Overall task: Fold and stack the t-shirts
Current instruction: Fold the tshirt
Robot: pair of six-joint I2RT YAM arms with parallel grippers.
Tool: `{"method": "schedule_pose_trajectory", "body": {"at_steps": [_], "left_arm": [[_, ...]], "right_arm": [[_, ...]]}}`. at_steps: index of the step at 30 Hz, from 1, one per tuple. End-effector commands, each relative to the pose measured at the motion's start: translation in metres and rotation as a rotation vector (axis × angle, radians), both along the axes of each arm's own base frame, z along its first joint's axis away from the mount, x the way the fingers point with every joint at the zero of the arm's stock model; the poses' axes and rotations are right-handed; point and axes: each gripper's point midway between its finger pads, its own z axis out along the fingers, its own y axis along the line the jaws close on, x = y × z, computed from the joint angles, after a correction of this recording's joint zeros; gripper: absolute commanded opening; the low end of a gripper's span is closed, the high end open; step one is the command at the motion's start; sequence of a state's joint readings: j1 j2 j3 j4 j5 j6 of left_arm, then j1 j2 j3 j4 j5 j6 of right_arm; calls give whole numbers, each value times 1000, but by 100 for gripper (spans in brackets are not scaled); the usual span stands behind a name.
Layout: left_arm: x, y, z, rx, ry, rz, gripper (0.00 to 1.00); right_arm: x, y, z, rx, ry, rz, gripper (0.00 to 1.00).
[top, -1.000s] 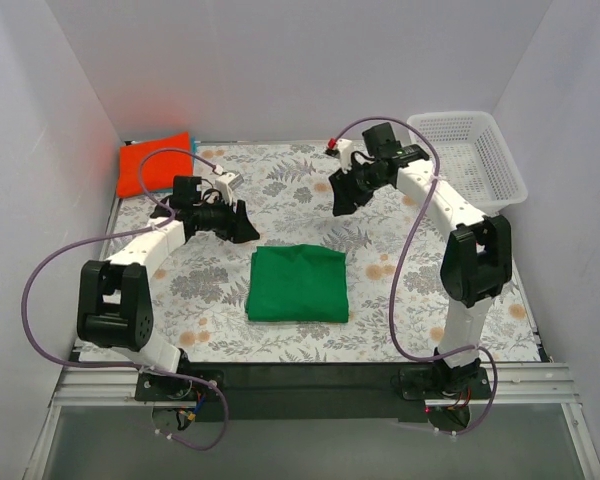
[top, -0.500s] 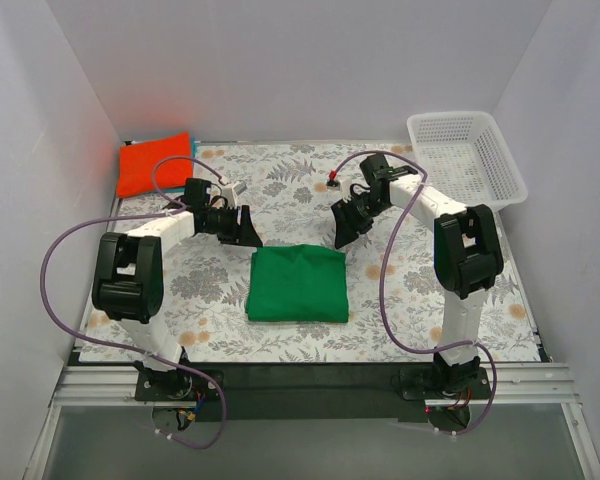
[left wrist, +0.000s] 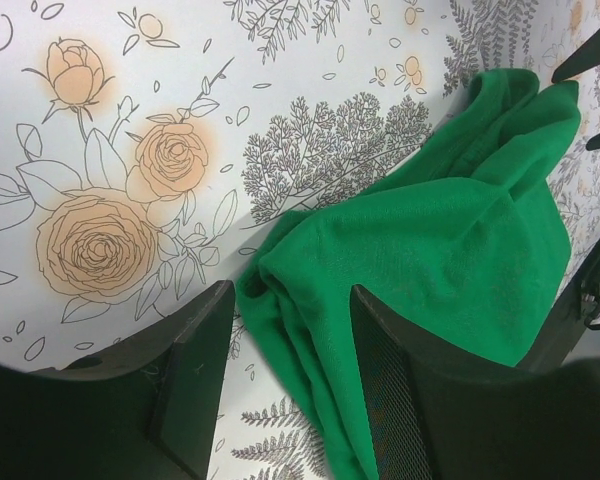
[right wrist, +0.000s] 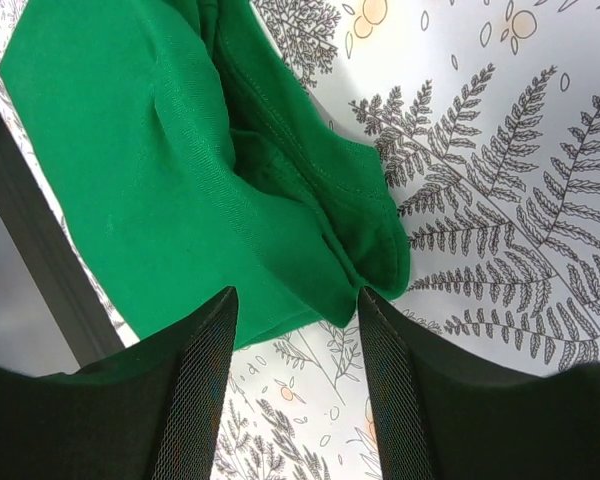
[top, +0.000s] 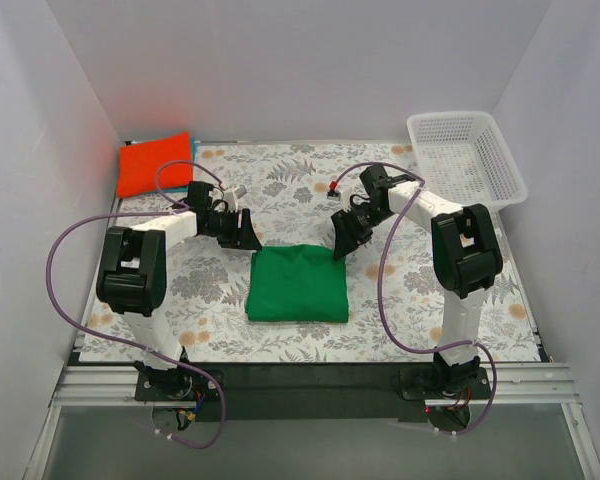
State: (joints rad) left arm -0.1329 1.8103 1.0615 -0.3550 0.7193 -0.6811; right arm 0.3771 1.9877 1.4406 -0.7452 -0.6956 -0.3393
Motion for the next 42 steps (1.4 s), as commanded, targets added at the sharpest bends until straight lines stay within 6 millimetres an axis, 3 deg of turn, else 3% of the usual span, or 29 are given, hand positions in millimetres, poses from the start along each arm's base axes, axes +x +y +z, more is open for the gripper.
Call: {"method": "schedule_pose_trajectory", "body": {"at_steps": [1, 12, 19, 23, 28, 33, 37, 42], "left_arm": [[10, -3, 7, -16, -29, -1, 49], [13, -14, 5, -48, -29, -15, 44], [16, -21, 9, -69, -48, -24, 37], [18, -21, 14, -71, -66, -23, 26], [15, -17, 27, -55, -120, -30, 5], [10, -2, 48, 27, -209, -7, 0], [5, 13, 39, 118, -218, 16, 0], [10, 21, 26, 153, -212, 34, 0]], "right_arm": [[0, 6, 1, 40, 6, 3, 58], [2, 7, 0, 42, 11, -1, 48], [5, 7, 3, 38, -3, -2, 36], [6, 8, 4, 38, -5, -3, 23], [8, 6, 9, 27, -28, -11, 1], [10, 1, 31, 19, -91, -34, 1], [19, -4, 40, -14, -141, -65, 1], [36, -14, 30, -95, -196, -119, 1]]}}
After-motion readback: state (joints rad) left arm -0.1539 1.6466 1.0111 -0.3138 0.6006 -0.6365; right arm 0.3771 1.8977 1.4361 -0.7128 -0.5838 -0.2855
